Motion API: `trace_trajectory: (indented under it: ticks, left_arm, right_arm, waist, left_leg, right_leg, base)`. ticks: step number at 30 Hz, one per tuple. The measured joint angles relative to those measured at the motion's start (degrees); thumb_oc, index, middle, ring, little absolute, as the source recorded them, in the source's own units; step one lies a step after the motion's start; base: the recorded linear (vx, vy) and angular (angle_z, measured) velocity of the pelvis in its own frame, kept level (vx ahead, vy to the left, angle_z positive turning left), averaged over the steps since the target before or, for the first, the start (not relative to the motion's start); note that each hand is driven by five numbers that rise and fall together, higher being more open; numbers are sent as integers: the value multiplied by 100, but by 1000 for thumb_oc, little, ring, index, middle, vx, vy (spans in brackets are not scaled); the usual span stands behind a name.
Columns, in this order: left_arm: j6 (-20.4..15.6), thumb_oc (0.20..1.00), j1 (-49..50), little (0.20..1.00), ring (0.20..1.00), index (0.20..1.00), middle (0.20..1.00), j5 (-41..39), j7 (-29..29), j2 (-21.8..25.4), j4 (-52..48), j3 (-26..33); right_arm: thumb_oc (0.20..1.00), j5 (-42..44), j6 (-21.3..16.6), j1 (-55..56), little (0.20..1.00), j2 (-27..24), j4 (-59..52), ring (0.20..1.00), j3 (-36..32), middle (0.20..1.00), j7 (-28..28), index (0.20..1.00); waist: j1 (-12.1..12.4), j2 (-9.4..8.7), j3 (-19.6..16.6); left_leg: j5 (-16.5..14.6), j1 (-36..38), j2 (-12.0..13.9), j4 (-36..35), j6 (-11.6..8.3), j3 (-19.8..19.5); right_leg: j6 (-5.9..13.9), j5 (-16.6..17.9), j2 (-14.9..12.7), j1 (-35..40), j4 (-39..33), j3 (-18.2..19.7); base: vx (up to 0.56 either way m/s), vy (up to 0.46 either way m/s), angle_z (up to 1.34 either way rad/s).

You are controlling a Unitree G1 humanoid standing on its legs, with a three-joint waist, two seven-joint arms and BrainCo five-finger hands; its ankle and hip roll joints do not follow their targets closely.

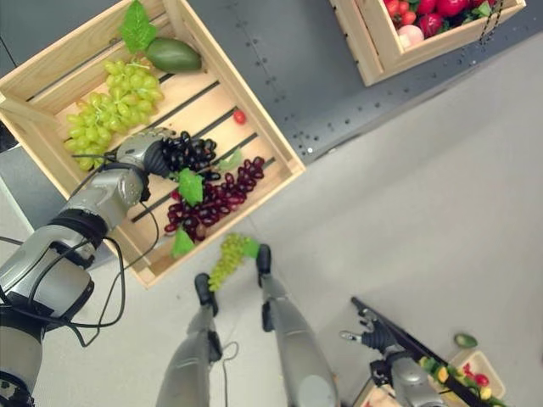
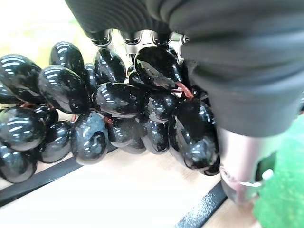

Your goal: Pick up the fruits from the basket on one side to the basket on the other side

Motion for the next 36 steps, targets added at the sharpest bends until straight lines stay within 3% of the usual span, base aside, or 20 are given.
trace_trajectory:
  ticks: [7,8,9,10,31,36]
  left_arm:
    - [1,1000,-104,1000,1000,1000,1000,219,10,16,4,-104]
    - [0,664,-104,664,664,664,664,224,14,17,31,-105]
    - [0,464,-105,464,464,464,464,230,14,16,46,-105]
    - [1,200,-104,200,200,200,200,235,17,14,66,-105]
    - [1,200,4,200,200,200,200,353,-57,48,116,-62]
    - [-21,200,282,200,200,200,200,87,-48,158,-81,295]
  right_arm:
    - [1000,38,9,-2,1000,-103,-252,1000,4,1000,18,1000]
    - [1000,52,11,1,1000,-136,-329,1000,9,1000,45,1000]
    - [1000,54,11,0,1000,-166,-389,1000,9,1000,63,1000]
    - [1000,56,11,-1,1000,-208,-456,1000,6,1000,76,1000]
    - [1000,64,11,1,1000,-285,-567,1000,-6,1000,112,1000]
    - [1000,63,11,-1,1000,-284,-563,1000,-7,1000,114,1000]
  waist:
    - [-16,1,-1]
    - [-15,0,-2]
    - [-16,0,-2]
    - [-18,0,-2]
    - [-13,-41,-28]
    - [2,-41,-27]
  left_leg:
    - [0,-109,-2,12,-1,7]
    - [0,-106,-1,14,-1,11]
    - [-1,-103,-2,13,-1,16]
    - [-2,-98,-4,13,-2,18]
    - [-6,-89,-14,67,-6,8]
    - [-6,-53,-11,107,-7,3]
  right_leg:
    - [-4,3,6,-116,12,10]
    - [-4,3,7,-116,13,20]
    - [-4,3,9,-116,13,30]
    - [-4,3,8,-117,14,46]
    - [-6,4,-5,-120,99,66]
    - [-6,4,-12,-85,148,63]
  base:
    - [0,0,0]
    - [10,0,-3]
    - [9,2,-4]
    - [10,5,-4]
    - [-1,0,0]
    - [0,0,0]
